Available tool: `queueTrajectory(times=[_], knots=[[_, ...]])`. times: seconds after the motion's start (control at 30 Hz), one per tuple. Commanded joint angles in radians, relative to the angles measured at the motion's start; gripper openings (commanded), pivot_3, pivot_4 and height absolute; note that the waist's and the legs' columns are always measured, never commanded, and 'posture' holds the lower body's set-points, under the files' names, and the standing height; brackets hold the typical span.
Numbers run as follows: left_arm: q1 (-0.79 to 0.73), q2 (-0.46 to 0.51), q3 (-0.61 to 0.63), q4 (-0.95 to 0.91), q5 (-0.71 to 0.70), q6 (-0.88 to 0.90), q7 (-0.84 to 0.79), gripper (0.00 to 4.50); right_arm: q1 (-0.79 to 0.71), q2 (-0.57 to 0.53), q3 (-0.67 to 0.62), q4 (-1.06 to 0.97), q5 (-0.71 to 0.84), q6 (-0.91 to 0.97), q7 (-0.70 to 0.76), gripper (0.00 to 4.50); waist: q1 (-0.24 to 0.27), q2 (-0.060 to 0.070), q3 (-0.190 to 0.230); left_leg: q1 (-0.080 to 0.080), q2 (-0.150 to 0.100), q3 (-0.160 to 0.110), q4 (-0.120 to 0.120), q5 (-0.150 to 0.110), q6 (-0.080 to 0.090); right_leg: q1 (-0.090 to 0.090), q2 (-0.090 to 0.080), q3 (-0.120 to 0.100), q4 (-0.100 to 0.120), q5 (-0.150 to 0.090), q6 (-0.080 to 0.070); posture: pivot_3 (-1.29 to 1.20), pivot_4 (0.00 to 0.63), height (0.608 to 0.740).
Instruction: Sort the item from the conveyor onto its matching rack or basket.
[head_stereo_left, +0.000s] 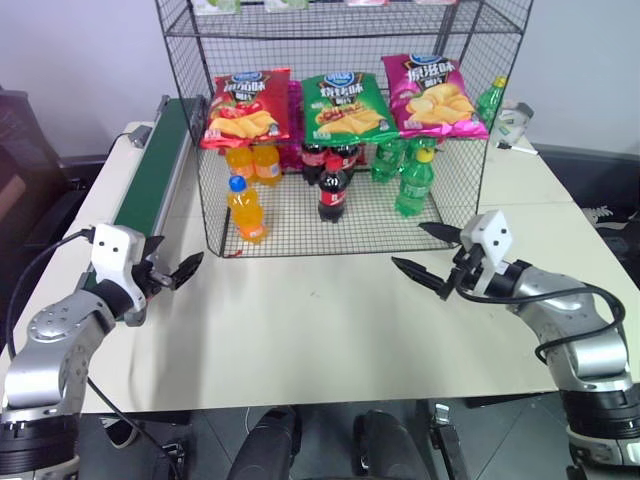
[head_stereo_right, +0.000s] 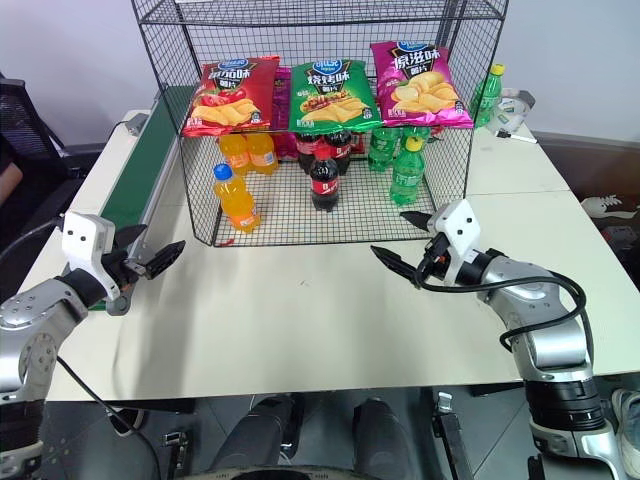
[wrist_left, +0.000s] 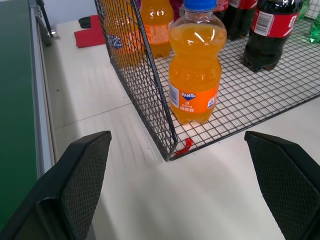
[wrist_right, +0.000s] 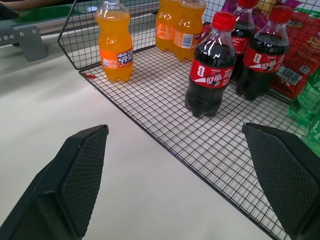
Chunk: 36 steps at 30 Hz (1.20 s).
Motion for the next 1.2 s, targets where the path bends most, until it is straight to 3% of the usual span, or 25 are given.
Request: queueTrajectory(times=[0.03, 1.2], knots=[[0.000, 0.010, 0.027, -0.032, 0.007, -0.021, 0.004, 4.47, -0.016, 0.006, -0.001, -0.039, 0.013, -0.013, -0.002, 4.50, 0.000, 0.000, 0.000, 0.000, 0.000, 0.000, 0.000, 0.000, 0.000, 0.000, 0.000, 0.000, 0.000, 0.000, 0.000, 0.00, 0.150, 0.740], [0.006, -0.005, 0.045, -0.032, -0.005, 0.015, 0.065, 4.47, -0.038, 0.044, 0.042, -0.027, 0.003, -0.021, -0.028, 4.50, 0.000, 0.000, 0.000, 0.000, 0.000, 0.000, -0.001, 0.000, 0.000, 0.000, 0.000, 0.000, -0.001, 0.000, 0.000, 0.00, 0.150, 0.740]])
